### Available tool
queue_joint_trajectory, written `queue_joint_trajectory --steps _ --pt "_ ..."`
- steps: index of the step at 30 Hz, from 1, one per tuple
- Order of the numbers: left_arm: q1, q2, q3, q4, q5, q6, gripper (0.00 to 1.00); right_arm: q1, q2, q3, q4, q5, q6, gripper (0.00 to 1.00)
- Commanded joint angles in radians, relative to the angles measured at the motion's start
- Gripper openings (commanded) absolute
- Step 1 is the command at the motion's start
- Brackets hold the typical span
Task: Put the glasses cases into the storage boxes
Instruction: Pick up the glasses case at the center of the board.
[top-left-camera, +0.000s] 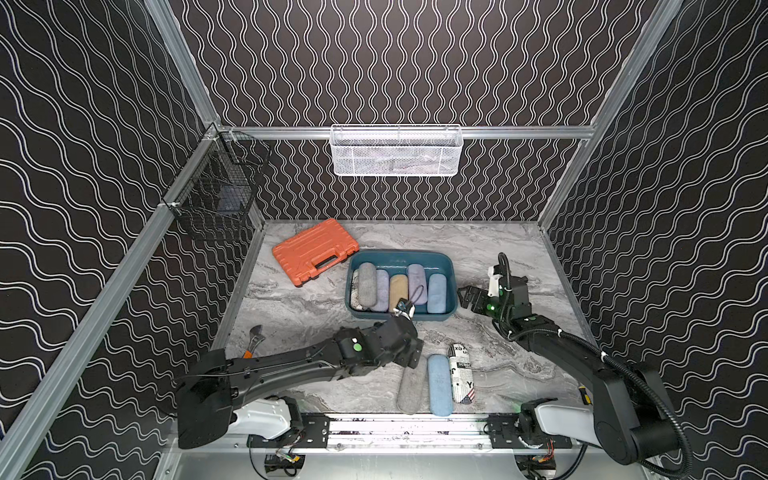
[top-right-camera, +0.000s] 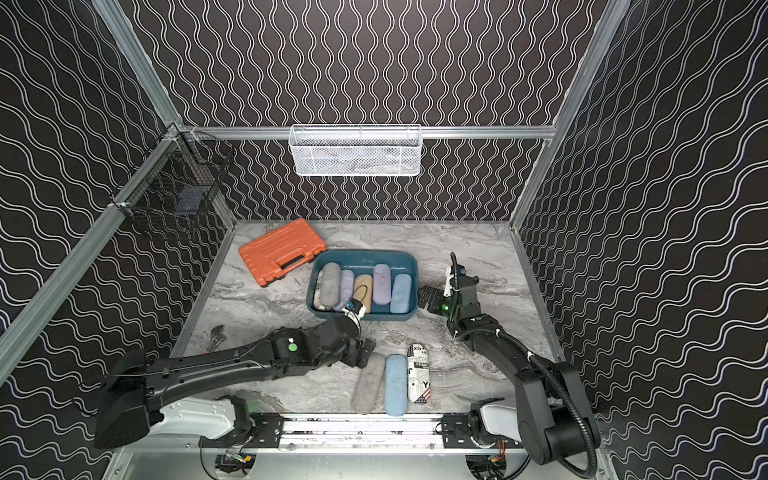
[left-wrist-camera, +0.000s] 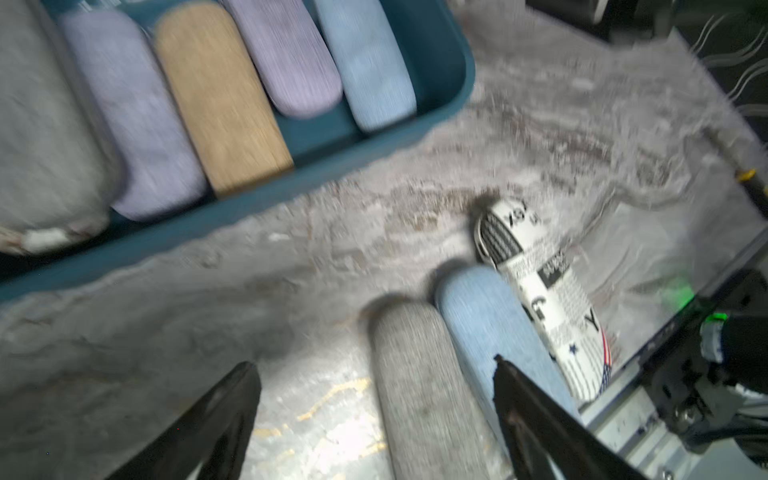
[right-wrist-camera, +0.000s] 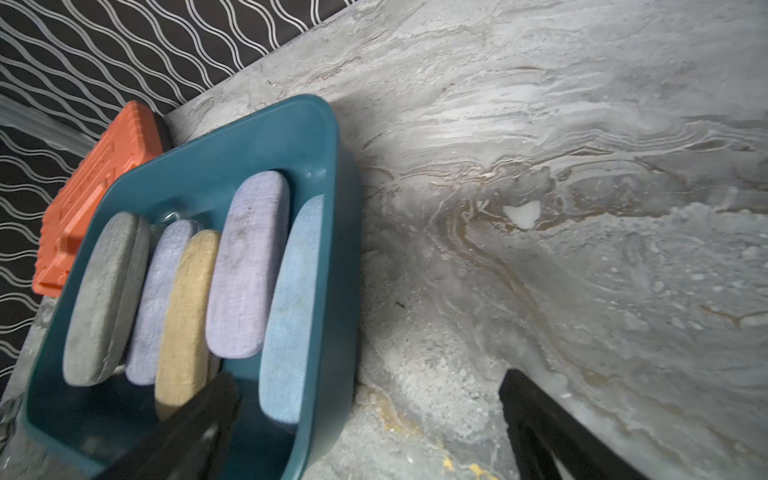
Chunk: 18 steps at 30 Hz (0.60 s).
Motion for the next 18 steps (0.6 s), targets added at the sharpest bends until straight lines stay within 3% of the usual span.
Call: queue_joint_trajectory --steps 1,8,18 --pt "-0.045 0.033 -0.002 0.010 -0.015 -0.072 0.93 0.005 -0.027 -0.013 -0.028 0.043 0.012 1.00" --pt "-0.135 0.161 0.065 -0.066 -0.021 -0.100 0.95 0.005 -0.092 -0.048 -0.045 0.050 0.005 1.00" --pt "-0.165 0.229 0.045 -0.063 0.024 -0.166 0.95 0.006 -0.149 -0.104 -0.031 0.042 0.007 1.00"
